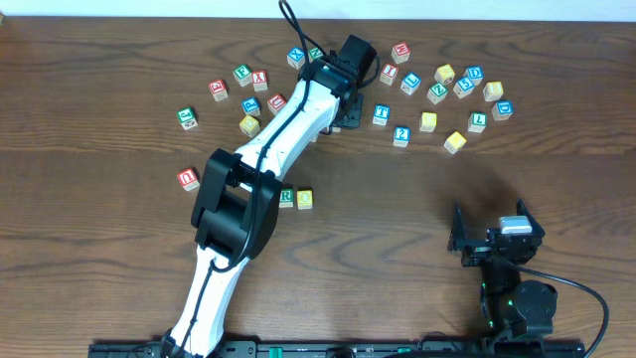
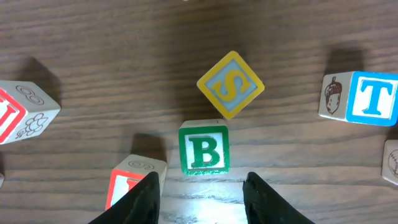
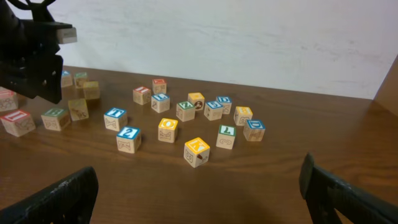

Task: Spell out ROBOT
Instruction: 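Lower the left gripper around the green B block and close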

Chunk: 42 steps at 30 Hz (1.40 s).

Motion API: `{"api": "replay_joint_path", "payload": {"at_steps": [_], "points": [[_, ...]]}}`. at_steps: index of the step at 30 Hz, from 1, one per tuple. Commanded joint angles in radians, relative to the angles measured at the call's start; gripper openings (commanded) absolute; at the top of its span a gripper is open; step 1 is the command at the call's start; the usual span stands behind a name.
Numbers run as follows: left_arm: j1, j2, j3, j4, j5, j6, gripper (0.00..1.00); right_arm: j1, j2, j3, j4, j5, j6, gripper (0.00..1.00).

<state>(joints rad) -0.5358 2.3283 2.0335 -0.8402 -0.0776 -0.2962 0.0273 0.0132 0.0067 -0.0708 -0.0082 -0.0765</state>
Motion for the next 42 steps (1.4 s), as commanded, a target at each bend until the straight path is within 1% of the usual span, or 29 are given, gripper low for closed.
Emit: {"api": "replay_joint_path", "payload": {"at_steps": [1,11,36,42], "points": [[-0.002,0.022,0.021,0.002,-0.013,-0.016,0.43,-0.007,0.0,-0.001,-0.005,-0.005,0.012,0.99],[-0.002,0.071,0.021,0.0,-0.009,-0.016,0.43,-0.007,0.0,-0.001,-0.005,-0.006,0.012,0.99],[-0.002,0.071,0.021,0.038,-0.008,-0.012,0.43,-0.007,0.0,-0.001,-0.004,-0.006,0.012,0.99],[-0.002,0.071,0.021,0.039,0.018,-0.013,0.43,-0.007,0.0,-0.001,-0.005,-0.006,0.012,0.99]]}}
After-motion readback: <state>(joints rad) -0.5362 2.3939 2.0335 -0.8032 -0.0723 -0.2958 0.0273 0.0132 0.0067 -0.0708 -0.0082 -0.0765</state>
